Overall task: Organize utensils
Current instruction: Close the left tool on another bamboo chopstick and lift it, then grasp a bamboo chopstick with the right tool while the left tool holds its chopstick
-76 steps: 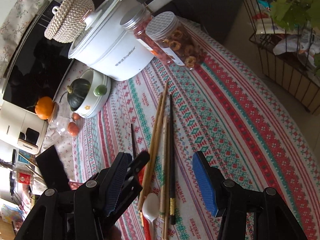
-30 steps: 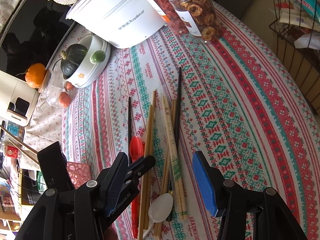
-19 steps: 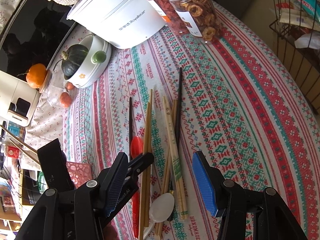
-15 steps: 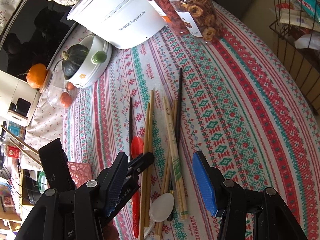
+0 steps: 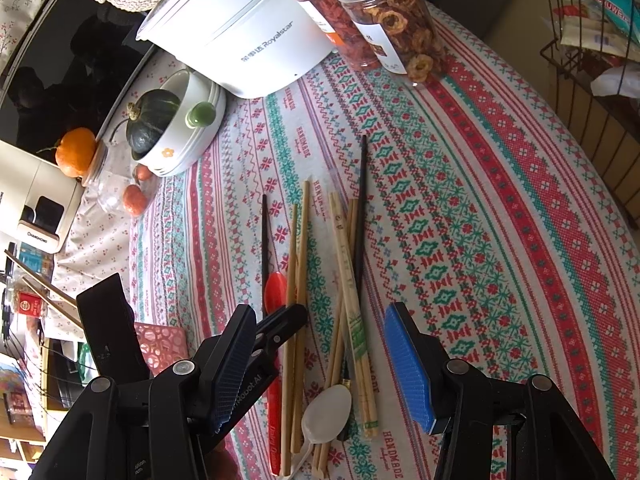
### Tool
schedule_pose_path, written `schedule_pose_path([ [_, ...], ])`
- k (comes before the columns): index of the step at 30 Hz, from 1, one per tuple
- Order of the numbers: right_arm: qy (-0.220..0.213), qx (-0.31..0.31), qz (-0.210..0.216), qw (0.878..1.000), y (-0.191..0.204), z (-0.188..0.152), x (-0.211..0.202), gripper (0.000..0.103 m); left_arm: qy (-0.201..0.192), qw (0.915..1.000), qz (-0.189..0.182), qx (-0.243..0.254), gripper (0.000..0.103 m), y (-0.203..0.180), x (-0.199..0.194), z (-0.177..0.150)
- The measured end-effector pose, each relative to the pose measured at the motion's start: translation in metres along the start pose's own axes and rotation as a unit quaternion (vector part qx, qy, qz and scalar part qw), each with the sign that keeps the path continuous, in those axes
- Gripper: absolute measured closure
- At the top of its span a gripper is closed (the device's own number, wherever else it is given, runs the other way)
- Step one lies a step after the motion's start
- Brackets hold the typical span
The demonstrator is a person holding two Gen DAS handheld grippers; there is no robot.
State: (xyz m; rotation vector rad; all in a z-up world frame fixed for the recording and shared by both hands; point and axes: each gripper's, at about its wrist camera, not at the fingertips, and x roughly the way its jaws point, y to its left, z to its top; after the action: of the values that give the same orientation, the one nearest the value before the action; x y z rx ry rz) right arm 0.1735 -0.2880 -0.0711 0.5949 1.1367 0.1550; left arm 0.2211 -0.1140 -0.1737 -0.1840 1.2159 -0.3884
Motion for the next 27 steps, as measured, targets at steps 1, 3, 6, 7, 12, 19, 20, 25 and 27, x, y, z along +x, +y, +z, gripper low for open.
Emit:
schedule_pose_path([
  [1, 0.0, 0.0, 0.0, 1.0, 0.0, 0.0, 0.0, 0.044, -0.001, 1.0, 0.0, -0.002, 0.094, 0.001, -0.001, 0.0],
  [3, 0.0, -0.001, 0.001, 1.0, 0.0, 0.0, 0.0, 0.044, 0.0, 1.0, 0.001, -0.002, 0.094, 0.001, -0.001, 0.0],
  [6, -0.001, -0.001, -0.001, 1.0, 0.0, 0.0, 0.0, 0.044, -0.006, 0.9996, 0.02, 0.019, 0.095, -0.003, 0.001, 0.0],
  [7, 0.0, -0.002, -0.001, 1.0, 0.0, 0.0, 0.0, 0.044, -0.008, 0.9996, 0.02, 0.02, 0.095, -0.004, 0.001, -0.001],
  [12, -0.001, -0.002, -0.003, 1.0, 0.0, 0.001, 0.001, 0.044, -0.03, 0.9994, 0.001, 0.016, 0.096, -0.004, -0.009, -0.003],
  [19, 0.0, -0.016, -0.014, 1.0, 0.004, 0.002, 0.008, 0.045, -0.106, 0.9935, -0.023, 0.033, 0.096, -0.003, -0.056, -0.02],
  [20, 0.0, -0.023, -0.017, 1.0, 0.006, 0.003, 0.011, 0.05, -0.121, 0.9916, -0.023, 0.04, 0.096, -0.003, -0.066, -0.024],
  [25, 0.021, -0.067, -0.027, 0.997, 0.027, 0.001, 0.042, 0.061, -0.167, 0.9844, -0.037, 0.04, 0.096, 0.005, -0.115, -0.037],
  [27, 0.032, -0.088, -0.031, 0.995, 0.037, -0.002, 0.058, 0.065, -0.185, 0.9812, -0.046, 0.031, 0.096, 0.012, -0.136, -0.039],
])
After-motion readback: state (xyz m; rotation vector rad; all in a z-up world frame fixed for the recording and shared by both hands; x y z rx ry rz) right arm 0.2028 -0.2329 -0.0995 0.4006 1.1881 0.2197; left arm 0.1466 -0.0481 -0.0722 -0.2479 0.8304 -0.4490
